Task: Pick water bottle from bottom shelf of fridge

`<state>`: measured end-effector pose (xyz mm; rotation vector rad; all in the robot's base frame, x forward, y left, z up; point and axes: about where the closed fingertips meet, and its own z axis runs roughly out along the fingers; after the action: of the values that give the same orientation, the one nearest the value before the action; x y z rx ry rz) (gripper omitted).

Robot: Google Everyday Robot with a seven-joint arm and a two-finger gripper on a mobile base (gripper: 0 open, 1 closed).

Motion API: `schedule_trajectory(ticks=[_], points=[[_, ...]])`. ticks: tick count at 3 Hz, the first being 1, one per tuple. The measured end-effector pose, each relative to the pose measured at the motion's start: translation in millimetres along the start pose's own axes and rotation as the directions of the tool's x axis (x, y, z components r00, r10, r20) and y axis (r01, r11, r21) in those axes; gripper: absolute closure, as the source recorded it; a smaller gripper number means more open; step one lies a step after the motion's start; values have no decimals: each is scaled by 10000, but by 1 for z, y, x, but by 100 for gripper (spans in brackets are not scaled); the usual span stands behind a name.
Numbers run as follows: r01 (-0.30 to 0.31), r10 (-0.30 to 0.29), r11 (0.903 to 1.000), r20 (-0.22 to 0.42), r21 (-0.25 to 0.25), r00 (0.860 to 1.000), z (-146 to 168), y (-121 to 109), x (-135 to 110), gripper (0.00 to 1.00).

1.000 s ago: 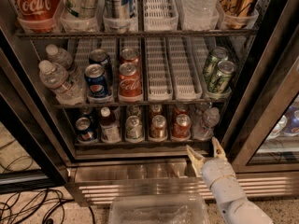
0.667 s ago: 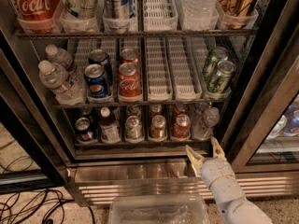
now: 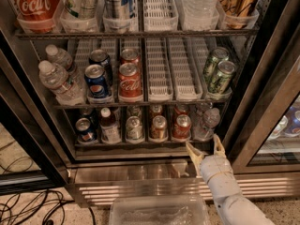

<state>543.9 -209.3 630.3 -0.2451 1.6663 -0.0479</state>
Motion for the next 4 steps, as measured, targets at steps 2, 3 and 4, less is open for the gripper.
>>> schedule_trajectory(ticks=[2,3,4], points=[[-102,85,9986,344,521,9994,16,-7,-1,30],[-96,50,9969,595,775,9982,28,-8,-1,30],[-42,-45,9936,771,1128,9970,38,-15,-1,30]])
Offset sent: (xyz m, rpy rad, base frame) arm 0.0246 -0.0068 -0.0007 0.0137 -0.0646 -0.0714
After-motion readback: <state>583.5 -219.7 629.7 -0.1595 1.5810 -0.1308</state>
